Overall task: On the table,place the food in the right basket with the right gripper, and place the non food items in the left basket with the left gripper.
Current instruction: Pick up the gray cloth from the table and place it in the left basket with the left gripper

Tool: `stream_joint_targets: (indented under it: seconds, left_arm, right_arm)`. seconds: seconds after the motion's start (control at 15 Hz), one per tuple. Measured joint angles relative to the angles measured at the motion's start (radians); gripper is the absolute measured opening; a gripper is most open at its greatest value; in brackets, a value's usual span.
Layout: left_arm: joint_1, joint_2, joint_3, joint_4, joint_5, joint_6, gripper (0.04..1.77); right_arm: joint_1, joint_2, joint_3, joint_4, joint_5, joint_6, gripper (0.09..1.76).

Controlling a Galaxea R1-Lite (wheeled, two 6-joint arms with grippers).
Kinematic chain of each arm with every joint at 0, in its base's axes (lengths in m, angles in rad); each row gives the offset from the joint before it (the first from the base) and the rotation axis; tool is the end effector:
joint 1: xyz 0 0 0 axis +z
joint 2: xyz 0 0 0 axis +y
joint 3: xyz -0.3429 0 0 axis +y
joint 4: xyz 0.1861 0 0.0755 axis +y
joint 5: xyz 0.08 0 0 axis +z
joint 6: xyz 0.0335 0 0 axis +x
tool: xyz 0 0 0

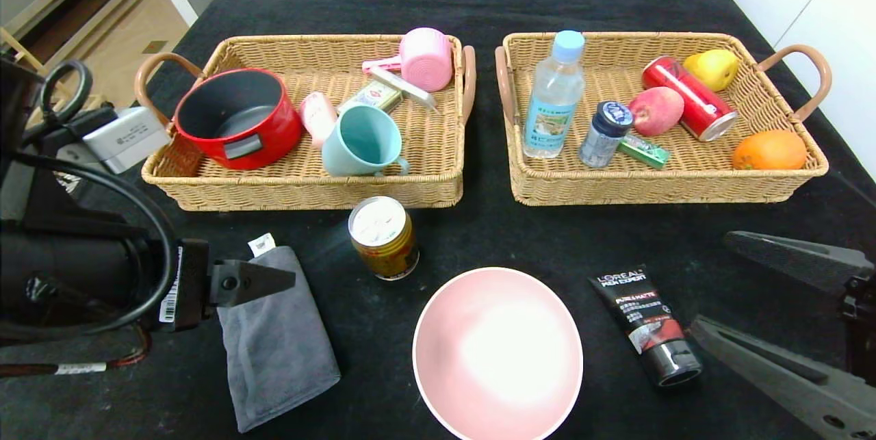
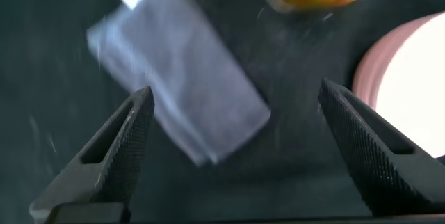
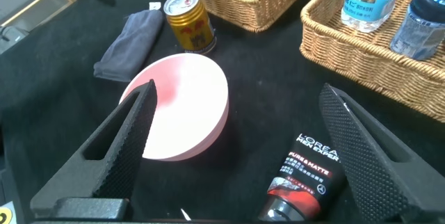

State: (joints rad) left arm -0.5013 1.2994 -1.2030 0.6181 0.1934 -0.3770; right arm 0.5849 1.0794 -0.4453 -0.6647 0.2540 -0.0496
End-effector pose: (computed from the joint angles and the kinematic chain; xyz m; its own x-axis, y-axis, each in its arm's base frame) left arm 0.1661 -0.0837 0.3136 0.7425 -0.1877 -0.6430 0.1086 0.9810 -0.1610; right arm 0.1164 0.0872 0.2563 0.6679 0.7437 0.0296 -0.7416 0.6684 -0.0572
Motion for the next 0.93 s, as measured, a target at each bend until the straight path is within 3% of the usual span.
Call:
stream_joint_targets:
  seconds: [0.27, 0.53, 0.93]
  left_arm:
    - [0.026, 0.075, -0.016, 0.106, 0.003, -0.13, 1.72]
    - [0.073, 0.114, 0.053, 0.099, -0.009, -0.139, 1.72]
    - [0.085, 0.147, 0.165, -0.084, -0.009, -0.131, 1.72]
  right_arm:
    - [0.001, -0.005, -0.001, 0.002, 0.0, 0.0, 1.7]
    - [-0.003, 0.003, -0.001, 0.002, 0.0, 0.0, 1.7]
    - [-0.006, 0.001, -0.001, 0.0, -0.003, 0.0, 1.71]
